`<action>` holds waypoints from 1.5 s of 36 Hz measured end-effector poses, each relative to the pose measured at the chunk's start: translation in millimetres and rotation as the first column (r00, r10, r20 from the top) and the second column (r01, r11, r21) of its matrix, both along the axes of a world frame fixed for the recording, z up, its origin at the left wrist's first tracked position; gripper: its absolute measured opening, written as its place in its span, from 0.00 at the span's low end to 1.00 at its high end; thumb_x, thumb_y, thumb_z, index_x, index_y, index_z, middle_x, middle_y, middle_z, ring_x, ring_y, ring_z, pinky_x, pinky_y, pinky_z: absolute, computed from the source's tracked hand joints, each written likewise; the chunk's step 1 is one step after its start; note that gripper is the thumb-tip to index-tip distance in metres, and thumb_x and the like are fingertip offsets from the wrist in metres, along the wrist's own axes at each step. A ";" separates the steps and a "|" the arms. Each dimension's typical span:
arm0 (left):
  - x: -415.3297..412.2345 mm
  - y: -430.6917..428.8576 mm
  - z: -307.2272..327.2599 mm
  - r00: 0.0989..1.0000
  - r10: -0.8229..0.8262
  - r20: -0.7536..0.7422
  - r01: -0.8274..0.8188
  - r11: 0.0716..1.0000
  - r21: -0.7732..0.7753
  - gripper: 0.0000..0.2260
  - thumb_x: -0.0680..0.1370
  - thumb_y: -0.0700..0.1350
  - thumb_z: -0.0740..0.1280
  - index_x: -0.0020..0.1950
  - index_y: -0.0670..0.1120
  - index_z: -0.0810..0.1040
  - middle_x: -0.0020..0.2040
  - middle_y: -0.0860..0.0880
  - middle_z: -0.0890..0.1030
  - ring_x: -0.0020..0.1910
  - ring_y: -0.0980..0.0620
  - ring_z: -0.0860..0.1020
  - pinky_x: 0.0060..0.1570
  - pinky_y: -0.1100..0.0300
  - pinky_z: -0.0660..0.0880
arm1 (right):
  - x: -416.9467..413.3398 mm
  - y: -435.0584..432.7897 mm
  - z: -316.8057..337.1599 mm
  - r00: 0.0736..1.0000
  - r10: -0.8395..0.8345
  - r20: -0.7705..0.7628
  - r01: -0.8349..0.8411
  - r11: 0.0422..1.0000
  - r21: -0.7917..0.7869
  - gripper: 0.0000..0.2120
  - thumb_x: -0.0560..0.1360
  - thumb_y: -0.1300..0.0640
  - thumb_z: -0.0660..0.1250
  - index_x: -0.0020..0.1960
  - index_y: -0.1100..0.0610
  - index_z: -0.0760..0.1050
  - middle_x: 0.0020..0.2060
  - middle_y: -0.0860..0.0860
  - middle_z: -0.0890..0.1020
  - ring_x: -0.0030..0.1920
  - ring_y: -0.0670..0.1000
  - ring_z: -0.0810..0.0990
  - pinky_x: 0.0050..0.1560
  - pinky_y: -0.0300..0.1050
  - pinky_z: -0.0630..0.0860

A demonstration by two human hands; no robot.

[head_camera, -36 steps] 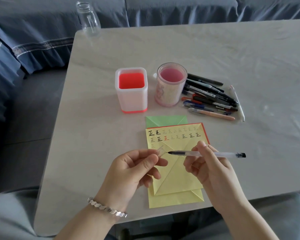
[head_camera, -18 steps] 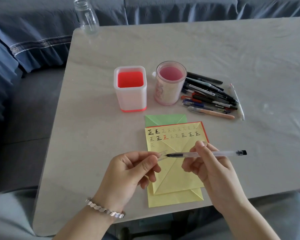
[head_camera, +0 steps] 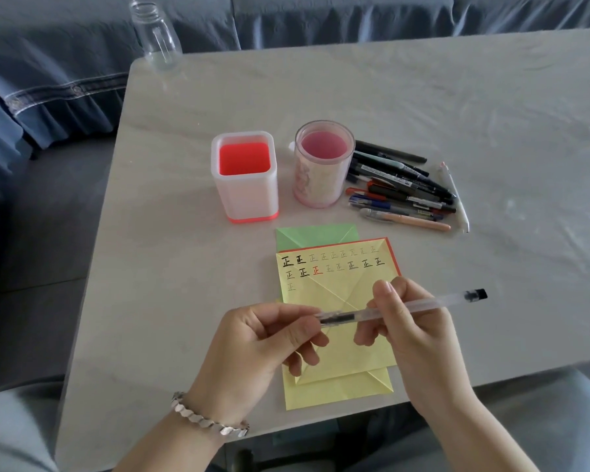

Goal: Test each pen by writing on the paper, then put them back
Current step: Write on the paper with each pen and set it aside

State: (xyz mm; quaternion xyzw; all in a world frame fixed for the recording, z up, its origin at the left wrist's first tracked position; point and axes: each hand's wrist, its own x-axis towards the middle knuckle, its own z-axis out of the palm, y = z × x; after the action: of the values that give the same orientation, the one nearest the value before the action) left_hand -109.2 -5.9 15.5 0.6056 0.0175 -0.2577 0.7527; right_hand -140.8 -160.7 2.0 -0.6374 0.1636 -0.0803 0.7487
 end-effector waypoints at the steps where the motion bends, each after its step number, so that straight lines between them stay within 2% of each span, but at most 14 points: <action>1: -0.5 -0.7 0.0 1.000 0.004 -0.008 -0.004 1.000 -0.002 0.07 0.61 0.43 0.69 0.35 0.44 0.85 0.30 0.41 0.81 0.24 0.51 0.76 0.22 0.64 0.71 | -0.9 0.4 -1.7 1.000 -0.011 0.018 0.011 1.000 0.000 0.17 0.73 0.53 0.66 0.30 0.59 0.67 0.21 0.55 0.78 0.23 0.47 0.74 0.28 0.32 0.70; 6: -4.7 -6.4 3.7 0.996 0.015 0.083 -0.018 0.999 0.042 0.06 0.63 0.42 0.68 0.35 0.44 0.84 0.31 0.41 0.81 0.24 0.51 0.77 0.25 0.64 0.73 | -4.0 2.8 -6.6 0.994 -0.040 0.102 0.046 0.998 -0.053 0.18 0.68 0.48 0.65 0.30 0.62 0.67 0.21 0.54 0.78 0.23 0.46 0.74 0.33 0.33 0.72; 11: -2.9 -19.6 9.9 0.989 0.017 0.145 -0.023 0.999 0.040 0.05 0.63 0.41 0.68 0.34 0.46 0.84 0.30 0.42 0.81 0.25 0.51 0.78 0.26 0.64 0.75 | 0.6 -2.5 -4.8 0.976 -0.105 0.191 0.115 0.992 -0.043 0.14 0.69 0.49 0.63 0.27 0.53 0.68 0.20 0.51 0.77 0.22 0.47 0.73 0.34 0.34 0.71; 20: -3.5 -67.5 9.8 0.987 -0.144 -0.077 0.143 0.989 -0.026 0.05 0.65 0.41 0.69 0.36 0.40 0.82 0.29 0.42 0.79 0.23 0.52 0.75 0.23 0.63 0.74 | -6.0 -51.2 11.6 0.966 -0.140 0.217 0.183 0.964 -0.191 0.16 0.69 0.52 0.64 0.27 0.58 0.65 0.18 0.51 0.74 0.18 0.46 0.71 0.25 0.37 0.69; 24: -13.2 -106.8 13.4 0.901 -0.428 0.069 0.414 0.896 0.161 0.06 0.75 0.38 0.67 0.39 0.43 0.79 0.31 0.47 0.81 0.25 0.53 0.77 0.27 0.63 0.76 | -17.7 -89.5 24.4 0.977 -0.188 0.098 0.211 0.909 -0.359 0.17 0.75 0.65 0.63 0.28 0.59 0.67 0.17 0.48 0.71 0.17 0.42 0.67 0.22 0.31 0.66; 28: -23.9 -147.9 10.4 0.771 -0.563 0.297 0.449 0.812 0.373 0.05 0.75 0.43 0.67 0.40 0.50 0.77 0.34 0.52 0.81 0.29 0.58 0.79 0.33 0.66 0.77 | -46.4 -126.3 30.6 0.960 -0.279 -0.002 0.246 0.853 -0.461 0.16 0.75 0.59 0.64 0.29 0.59 0.69 0.17 0.48 0.73 0.20 0.42 0.68 0.25 0.30 0.65; 33: -25.5 -195.5 0.0 0.653 -0.642 0.403 0.408 0.746 0.527 0.02 0.76 0.46 0.67 0.46 0.50 0.78 0.37 0.56 0.80 0.37 0.62 0.79 0.40 0.71 0.75 | -96.8 -166.9 32.2 0.922 -0.386 -0.039 0.315 0.804 -0.504 0.14 0.73 0.56 0.66 0.33 0.62 0.76 0.27 0.53 0.79 0.27 0.47 0.73 0.35 0.39 0.71; 36: -28.6 -215.8 -4.0 0.574 -0.745 0.340 0.464 0.638 0.614 0.05 0.77 0.45 0.65 0.52 0.49 0.76 0.42 0.56 0.78 0.41 0.58 0.78 0.41 0.71 0.72 | -137.4 -189.3 18.9 0.860 -0.504 -0.084 0.362 0.717 -0.595 0.13 0.74 0.59 0.66 0.31 0.60 0.78 0.32 0.45 0.81 0.28 0.43 0.74 0.36 0.39 0.71; 38: -30.1 -222.4 -6.6 0.504 -0.817 0.279 0.522 0.545 0.656 0.03 0.76 0.45 0.65 0.49 0.50 0.76 0.43 0.54 0.78 0.43 0.56 0.78 0.45 0.67 0.73 | -166.3 -202.8 6.1 0.806 -0.578 -0.126 0.362 0.650 -0.668 0.14 0.74 0.60 0.66 0.30 0.58 0.77 0.31 0.42 0.80 0.30 0.41 0.76 0.35 0.32 0.70; 40: -31.1 -225.6 -9.8 0.460 -0.852 0.250 0.540 0.492 0.683 0.03 0.76 0.45 0.65 0.44 0.53 0.75 0.42 0.54 0.79 0.44 0.54 0.78 0.49 0.62 0.74 | -193.2 -214.5 -10.3 0.735 -0.651 -0.192 0.320 0.581 -0.748 0.16 0.74 0.59 0.66 0.27 0.56 0.74 0.29 0.45 0.80 0.29 0.42 0.75 0.34 0.31 0.69; 43: -33.8 -227.9 -14.9 0.456 -0.862 0.219 0.556 0.469 0.687 0.07 0.75 0.44 0.65 0.40 0.55 0.73 0.40 0.55 0.80 0.42 0.54 0.79 0.47 0.62 0.74 | -226.4 -229.8 -39.2 0.623 -0.720 -0.305 0.240 0.548 -0.801 0.17 0.75 0.58 0.67 0.28 0.58 0.75 0.30 0.54 0.81 0.30 0.51 0.77 0.37 0.39 0.68; 46: -39.2 -225.3 -18.1 0.504 -0.843 0.188 0.585 0.493 0.644 0.07 0.75 0.42 0.65 0.39 0.53 0.75 0.38 0.52 0.82 0.40 0.53 0.80 0.42 0.62 0.73 | -247.1 -238.3 -59.5 0.534 -0.753 -0.384 0.282 0.587 -0.759 0.15 0.74 0.56 0.68 0.30 0.61 0.76 0.32 0.51 0.81 0.33 0.54 0.78 0.39 0.44 0.69; 50: -40.2 -213.8 -19.4 0.517 -0.837 0.182 0.582 0.499 0.642 0.06 0.76 0.41 0.64 0.41 0.51 0.76 0.39 0.51 0.83 0.41 0.53 0.81 0.44 0.60 0.74 | -245.4 -237.3 -58.5 0.541 -0.767 -0.345 0.379 0.589 -0.714 0.04 0.73 0.55 0.69 0.41 0.54 0.78 0.30 0.48 0.81 0.33 0.47 0.79 0.41 0.43 0.71; 54: -28.9 -194.4 -22.5 0.433 -0.881 0.192 0.519 0.418 0.746 0.04 0.76 0.44 0.64 0.43 0.53 0.76 0.40 0.53 0.82 0.42 0.57 0.80 0.46 0.63 0.74 | -212.4 -230.1 -39.9 0.652 -0.694 -0.307 0.366 0.642 -0.674 0.04 0.73 0.55 0.69 0.39 0.50 0.77 0.30 0.48 0.81 0.33 0.47 0.78 0.39 0.41 0.71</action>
State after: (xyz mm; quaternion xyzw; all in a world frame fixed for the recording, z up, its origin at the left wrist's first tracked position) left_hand -138.0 -200.3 -6.9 0.7925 -0.3974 -0.3533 0.2986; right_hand -353.2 -390.8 -37.9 -0.7386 0.5248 -0.1674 0.3887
